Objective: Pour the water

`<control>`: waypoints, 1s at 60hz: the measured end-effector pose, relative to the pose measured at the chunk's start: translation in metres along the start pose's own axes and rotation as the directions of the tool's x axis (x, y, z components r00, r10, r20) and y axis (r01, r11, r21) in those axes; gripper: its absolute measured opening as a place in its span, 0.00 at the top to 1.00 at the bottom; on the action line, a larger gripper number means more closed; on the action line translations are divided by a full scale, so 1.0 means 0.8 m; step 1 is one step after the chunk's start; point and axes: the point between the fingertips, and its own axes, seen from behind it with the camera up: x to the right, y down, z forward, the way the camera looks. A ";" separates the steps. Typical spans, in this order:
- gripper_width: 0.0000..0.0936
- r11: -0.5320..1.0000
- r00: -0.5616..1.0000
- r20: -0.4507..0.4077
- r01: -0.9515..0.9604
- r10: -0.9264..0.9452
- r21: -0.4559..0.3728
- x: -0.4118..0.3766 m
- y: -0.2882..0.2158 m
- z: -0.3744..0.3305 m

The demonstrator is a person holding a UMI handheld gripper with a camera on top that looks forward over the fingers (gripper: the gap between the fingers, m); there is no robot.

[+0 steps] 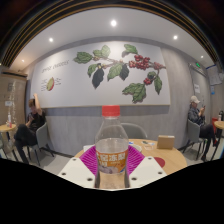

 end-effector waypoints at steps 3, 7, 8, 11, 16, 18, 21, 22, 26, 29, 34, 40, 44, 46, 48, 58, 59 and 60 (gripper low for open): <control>0.66 1.000 1.000 -0.010 -0.006 0.006 0.005 0.003 -0.001 0.002; 0.66 0.999 0.999 -0.010 -0.035 0.036 0.011 -0.004 -0.005 0.009; 0.66 0.998 0.998 -0.007 -0.060 0.060 0.012 -0.003 -0.007 0.006; 0.66 0.986 0.986 0.009 -0.165 0.165 0.017 -0.014 -0.009 0.013; 0.66 0.916 0.915 0.079 -0.399 0.396 0.030 -0.042 -0.018 0.038; 0.66 0.859 0.854 0.116 -0.512 0.507 0.013 -0.036 -0.016 0.055; 0.66 0.731 0.722 0.144 -0.682 0.677 -0.022 -0.052 -0.021 0.070; 0.66 0.681 0.669 0.151 -0.732 0.728 -0.038 -0.054 -0.022 0.075; 0.65 0.454 0.437 0.157 -0.887 0.885 -0.089 -0.078 -0.018 0.097; 0.65 0.276 0.255 0.171 -0.954 0.952 -0.118 -0.063 -0.018 0.113; 0.63 0.008 -0.020 0.186 -0.989 0.982 -0.149 -0.063 -0.033 0.114; 0.60 -0.217 -0.234 0.191 -0.970 0.953 -0.109 -0.071 -0.058 0.116; 0.59 -0.293 -0.312 0.187 -0.948 0.931 -0.126 -0.048 -0.044 0.102; 0.57 -0.320 -0.333 0.175 -0.942 0.927 -0.098 -0.072 -0.057 0.119; 0.57 -0.362 -0.380 0.165 -0.923 0.910 -0.128 -0.055 -0.040 0.103; 0.57 -0.405 -0.419 0.147 -0.907 0.896 -0.114 -0.087 -0.054 0.124; 0.57 -0.402 -0.415 0.149 -0.909 0.897 -0.114 -0.087 -0.055 0.124; 0.57 -0.398 -0.412 0.151 -0.910 0.899 -0.116 -0.087 -0.057 0.124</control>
